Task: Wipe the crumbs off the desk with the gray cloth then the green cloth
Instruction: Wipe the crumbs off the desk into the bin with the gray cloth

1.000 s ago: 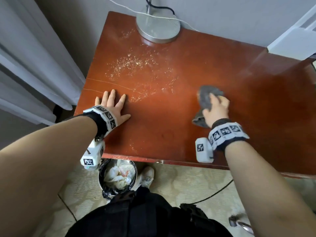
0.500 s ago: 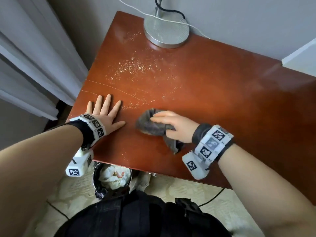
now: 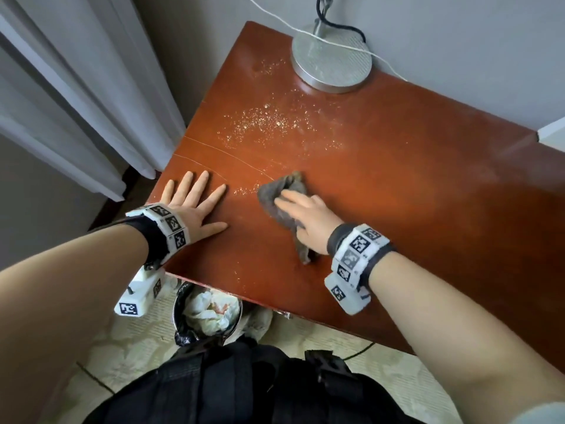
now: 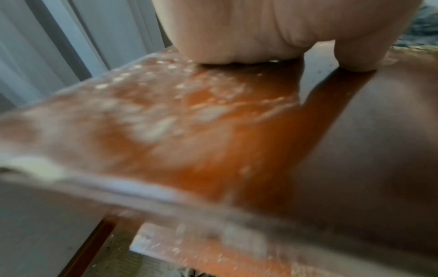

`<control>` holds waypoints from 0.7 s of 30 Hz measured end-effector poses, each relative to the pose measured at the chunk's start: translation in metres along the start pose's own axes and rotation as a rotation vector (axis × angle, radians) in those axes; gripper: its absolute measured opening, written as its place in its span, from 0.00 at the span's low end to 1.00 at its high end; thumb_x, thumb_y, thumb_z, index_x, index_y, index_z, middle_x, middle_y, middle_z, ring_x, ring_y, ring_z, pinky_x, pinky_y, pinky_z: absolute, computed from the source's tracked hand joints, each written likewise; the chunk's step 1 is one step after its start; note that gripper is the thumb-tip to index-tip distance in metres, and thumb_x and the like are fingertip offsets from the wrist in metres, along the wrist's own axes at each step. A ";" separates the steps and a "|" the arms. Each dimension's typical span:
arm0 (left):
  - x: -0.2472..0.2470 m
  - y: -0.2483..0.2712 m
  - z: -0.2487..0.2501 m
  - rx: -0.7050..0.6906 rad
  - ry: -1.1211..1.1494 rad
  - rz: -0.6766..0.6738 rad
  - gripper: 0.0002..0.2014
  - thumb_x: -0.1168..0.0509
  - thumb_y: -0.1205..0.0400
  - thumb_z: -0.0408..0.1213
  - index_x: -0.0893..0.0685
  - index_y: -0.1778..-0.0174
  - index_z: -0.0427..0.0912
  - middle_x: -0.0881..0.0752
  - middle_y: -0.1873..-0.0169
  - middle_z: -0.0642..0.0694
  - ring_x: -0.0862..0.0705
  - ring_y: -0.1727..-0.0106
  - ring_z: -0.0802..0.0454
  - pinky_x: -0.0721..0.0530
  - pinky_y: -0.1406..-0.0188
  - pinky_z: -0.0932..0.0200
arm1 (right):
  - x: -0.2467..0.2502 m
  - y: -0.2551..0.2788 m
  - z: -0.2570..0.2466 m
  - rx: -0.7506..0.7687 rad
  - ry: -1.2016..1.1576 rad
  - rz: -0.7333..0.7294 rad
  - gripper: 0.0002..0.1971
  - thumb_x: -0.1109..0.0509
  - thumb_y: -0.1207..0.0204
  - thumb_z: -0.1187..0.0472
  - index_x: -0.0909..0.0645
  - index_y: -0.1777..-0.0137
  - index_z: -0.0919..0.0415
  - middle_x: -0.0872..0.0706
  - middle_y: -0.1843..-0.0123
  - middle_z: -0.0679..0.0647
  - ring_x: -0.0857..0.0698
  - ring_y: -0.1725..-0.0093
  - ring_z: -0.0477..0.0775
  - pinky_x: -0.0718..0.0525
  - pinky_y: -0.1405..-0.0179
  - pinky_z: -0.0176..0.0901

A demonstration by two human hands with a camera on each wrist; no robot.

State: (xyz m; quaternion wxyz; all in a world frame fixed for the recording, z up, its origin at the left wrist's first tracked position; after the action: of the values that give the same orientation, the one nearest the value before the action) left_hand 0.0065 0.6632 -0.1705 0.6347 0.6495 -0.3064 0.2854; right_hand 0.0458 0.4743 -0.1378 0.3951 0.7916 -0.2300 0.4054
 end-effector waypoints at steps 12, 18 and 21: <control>-0.039 0.044 -0.042 -0.019 0.022 0.055 0.33 0.59 0.16 0.61 0.70 0.21 0.59 0.71 0.20 0.49 0.69 0.19 0.47 0.65 0.20 0.45 | -0.008 0.027 0.012 -0.486 -0.115 0.229 0.31 0.45 0.21 0.70 0.43 0.19 0.54 0.45 0.18 0.50 0.39 0.25 0.62 0.36 0.26 0.46; -0.052 0.057 -0.053 -0.059 0.055 0.096 0.30 0.58 0.15 0.57 0.65 0.20 0.59 0.69 0.19 0.51 0.68 0.19 0.47 0.62 0.19 0.44 | -0.098 0.057 -0.133 0.112 -0.076 -0.094 0.33 0.47 0.23 0.74 0.41 0.19 0.49 0.45 0.18 0.45 0.39 0.28 0.57 0.38 0.27 0.43; -0.057 0.062 -0.056 -0.079 0.082 0.100 0.30 0.58 0.14 0.56 0.65 0.20 0.59 0.69 0.20 0.51 0.69 0.19 0.47 0.64 0.19 0.44 | -0.083 0.069 -0.142 0.149 -0.179 -0.017 0.31 0.45 0.23 0.74 0.35 0.21 0.53 0.37 0.20 0.49 0.37 0.27 0.55 0.41 0.26 0.41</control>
State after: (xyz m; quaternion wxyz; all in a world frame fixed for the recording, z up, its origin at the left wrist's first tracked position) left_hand -0.0766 0.7207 -0.1719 0.6567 0.5957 -0.3231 0.3308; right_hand -0.1139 0.5527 -0.1253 0.3167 0.8537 -0.2268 0.3455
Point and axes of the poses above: each hand's wrist, its own y-axis away from the middle knuckle, its own x-axis out of the back of the hand, z = x × y, the point moved 9 cm from there along -y, towards the middle knuckle
